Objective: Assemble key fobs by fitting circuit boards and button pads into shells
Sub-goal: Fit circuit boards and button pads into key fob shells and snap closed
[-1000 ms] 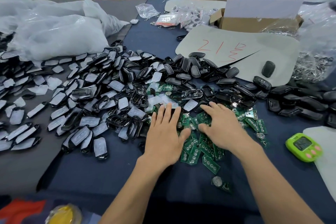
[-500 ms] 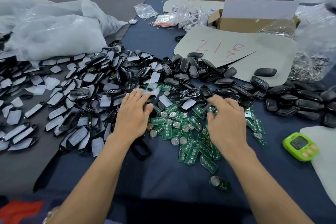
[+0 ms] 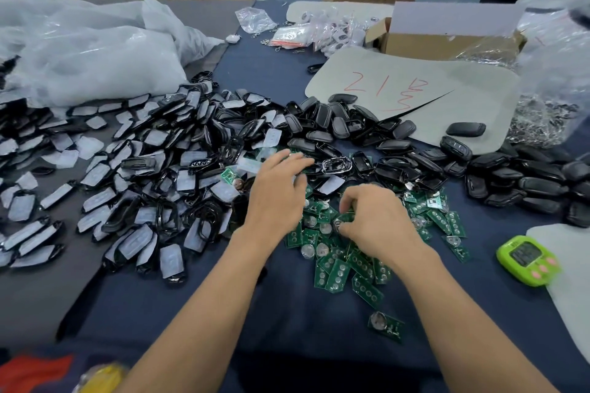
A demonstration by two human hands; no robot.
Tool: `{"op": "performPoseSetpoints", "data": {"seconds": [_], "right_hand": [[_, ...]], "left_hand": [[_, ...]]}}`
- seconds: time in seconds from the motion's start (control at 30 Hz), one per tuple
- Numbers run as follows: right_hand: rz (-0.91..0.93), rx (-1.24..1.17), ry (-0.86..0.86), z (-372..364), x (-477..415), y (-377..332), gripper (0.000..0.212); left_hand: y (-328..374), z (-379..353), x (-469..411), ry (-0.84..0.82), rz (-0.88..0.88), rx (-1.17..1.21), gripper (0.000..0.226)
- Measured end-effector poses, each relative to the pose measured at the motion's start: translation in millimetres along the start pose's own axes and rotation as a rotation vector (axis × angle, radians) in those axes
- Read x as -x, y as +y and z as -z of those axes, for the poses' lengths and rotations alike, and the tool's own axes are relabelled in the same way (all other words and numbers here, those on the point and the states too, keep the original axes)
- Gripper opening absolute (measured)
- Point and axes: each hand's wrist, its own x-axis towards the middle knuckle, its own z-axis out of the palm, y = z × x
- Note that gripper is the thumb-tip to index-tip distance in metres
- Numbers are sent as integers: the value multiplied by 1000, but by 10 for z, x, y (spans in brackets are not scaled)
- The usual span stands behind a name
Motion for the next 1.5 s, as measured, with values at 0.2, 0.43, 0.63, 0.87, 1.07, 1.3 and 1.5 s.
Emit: {"op": "performPoseSetpoints", "data": {"seconds": [0.2, 0.43, 0.63, 0.87, 1.07, 1.3, 1.5], "right_hand": [[-125, -401, 65, -36, 18, 88, 19], [-145, -976, 34, -15, 88, 133, 26], [-66, -989, 11, -13, 116, 77, 14], [-32, -1175, -19, -4, -12, -10, 10], [-3, -1024, -82, 20, -272, -109, 31], [42, -989, 41, -54, -597, -7, 19], [109, -1068, 213, -271, -709, 40, 24]], "left_hand": [[169, -13, -594, -64, 114, -6, 51], [60, -70, -972, -291, 37, -519, 62], [66, -68, -1036, -129, -4, -546, 40], [105, 32, -779, 138, 92, -396, 26], [3, -8, -555, -1, 217, -158, 21], [-54, -190, -315, 161, 240, 379, 38], [16, -158, -200, 210, 120, 346, 34]]}}
